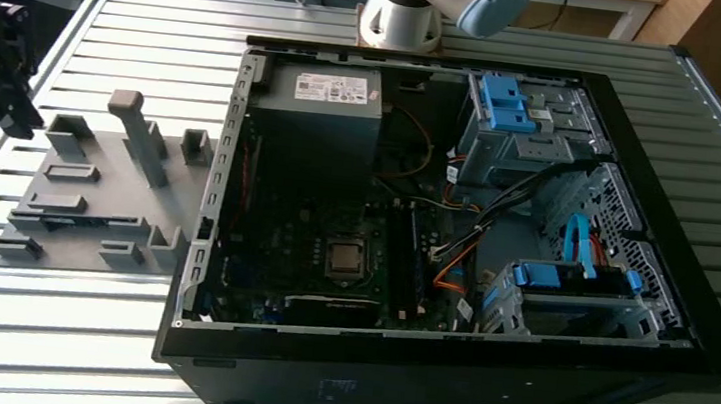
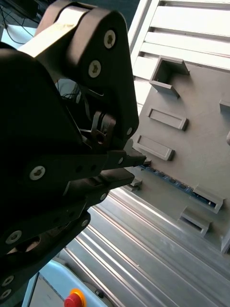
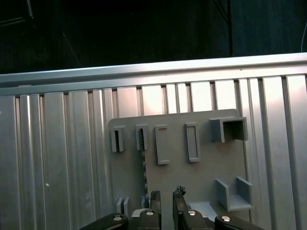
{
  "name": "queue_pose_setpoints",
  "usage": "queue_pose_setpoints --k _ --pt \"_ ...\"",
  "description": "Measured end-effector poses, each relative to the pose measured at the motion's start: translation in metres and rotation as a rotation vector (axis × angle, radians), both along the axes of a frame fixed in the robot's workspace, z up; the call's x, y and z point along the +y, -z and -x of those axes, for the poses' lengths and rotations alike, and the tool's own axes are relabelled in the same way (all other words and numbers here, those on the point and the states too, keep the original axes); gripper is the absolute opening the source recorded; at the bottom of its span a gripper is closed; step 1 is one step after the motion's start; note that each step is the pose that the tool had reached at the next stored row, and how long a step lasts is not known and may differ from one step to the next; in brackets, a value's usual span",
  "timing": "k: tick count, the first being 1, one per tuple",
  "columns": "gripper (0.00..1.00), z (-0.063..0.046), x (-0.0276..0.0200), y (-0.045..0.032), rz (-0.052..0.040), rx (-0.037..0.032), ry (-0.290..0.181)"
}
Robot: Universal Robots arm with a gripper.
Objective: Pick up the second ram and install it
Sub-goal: 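Pick up the second ram and move it above second insertion slot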
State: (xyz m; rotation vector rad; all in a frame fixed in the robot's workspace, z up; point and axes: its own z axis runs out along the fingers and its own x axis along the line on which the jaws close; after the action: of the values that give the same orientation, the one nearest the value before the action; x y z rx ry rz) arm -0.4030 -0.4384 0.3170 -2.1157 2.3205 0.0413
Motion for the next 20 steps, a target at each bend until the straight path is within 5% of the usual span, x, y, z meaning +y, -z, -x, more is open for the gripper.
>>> queue_pose_setpoints --k 20 --pt "0.32 0.000 -0.0024 0.0138 0.0000 0.0000 0.000"
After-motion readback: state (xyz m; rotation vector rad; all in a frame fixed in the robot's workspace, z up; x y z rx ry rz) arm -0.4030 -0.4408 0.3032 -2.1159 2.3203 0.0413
